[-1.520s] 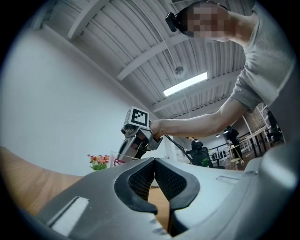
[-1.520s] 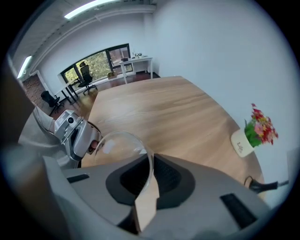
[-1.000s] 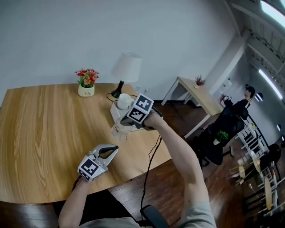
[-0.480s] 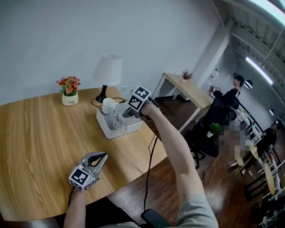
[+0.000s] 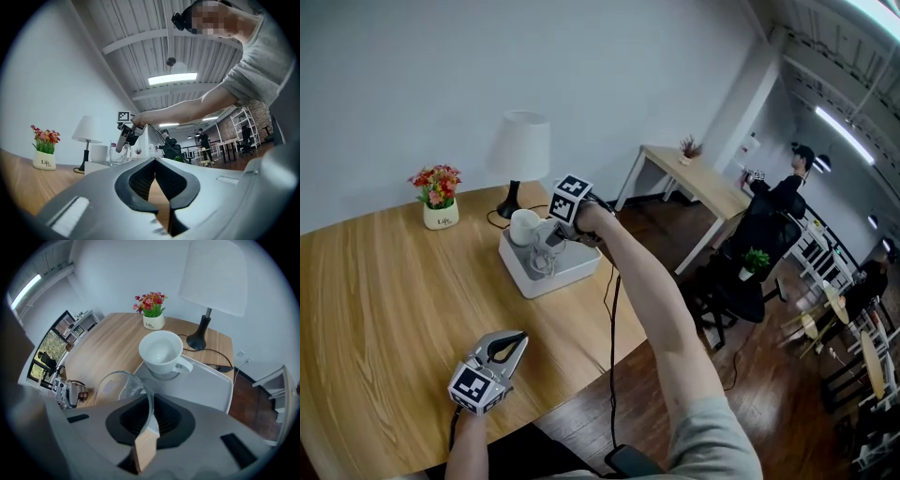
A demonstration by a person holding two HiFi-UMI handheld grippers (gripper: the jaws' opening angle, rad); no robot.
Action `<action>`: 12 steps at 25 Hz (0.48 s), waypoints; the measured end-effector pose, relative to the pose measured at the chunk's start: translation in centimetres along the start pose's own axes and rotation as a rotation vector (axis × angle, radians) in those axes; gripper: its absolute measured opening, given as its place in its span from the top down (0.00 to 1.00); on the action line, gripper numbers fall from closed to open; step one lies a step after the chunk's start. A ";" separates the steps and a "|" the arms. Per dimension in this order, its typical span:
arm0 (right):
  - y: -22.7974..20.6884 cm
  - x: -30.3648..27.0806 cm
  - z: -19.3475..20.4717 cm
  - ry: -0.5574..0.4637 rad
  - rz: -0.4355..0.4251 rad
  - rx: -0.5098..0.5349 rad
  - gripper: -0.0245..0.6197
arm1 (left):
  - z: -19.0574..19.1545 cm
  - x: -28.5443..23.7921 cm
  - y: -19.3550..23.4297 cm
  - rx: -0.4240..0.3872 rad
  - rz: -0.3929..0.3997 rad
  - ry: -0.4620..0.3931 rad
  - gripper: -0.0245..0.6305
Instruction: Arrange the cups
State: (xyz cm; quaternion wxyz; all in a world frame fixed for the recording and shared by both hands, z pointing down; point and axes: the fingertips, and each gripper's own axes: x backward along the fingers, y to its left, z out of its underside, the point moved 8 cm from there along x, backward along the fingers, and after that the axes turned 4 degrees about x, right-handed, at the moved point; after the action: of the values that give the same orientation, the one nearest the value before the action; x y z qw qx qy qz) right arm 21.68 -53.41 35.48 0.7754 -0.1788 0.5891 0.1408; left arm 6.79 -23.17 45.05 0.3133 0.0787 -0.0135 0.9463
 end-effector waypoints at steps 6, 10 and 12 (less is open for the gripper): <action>-0.6 -0.5 -0.8 0.021 -0.021 -0.012 0.92 | -0.2 -0.1 -0.1 -0.006 0.001 0.002 0.95; -0.6 -0.6 -0.9 0.035 -0.028 -0.007 0.92 | -0.2 -0.1 0.0 -0.010 -0.004 0.010 0.95; -0.5 -0.7 -0.9 0.031 -0.018 0.026 0.91 | -0.1 0.0 0.1 -0.008 -0.009 0.009 0.95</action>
State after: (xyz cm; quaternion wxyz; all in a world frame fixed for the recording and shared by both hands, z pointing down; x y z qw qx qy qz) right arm 20.92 -54.26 36.01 0.7697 -0.1763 0.6011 0.1234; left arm 6.75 -23.23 44.94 0.3178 0.0733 -0.0156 0.9452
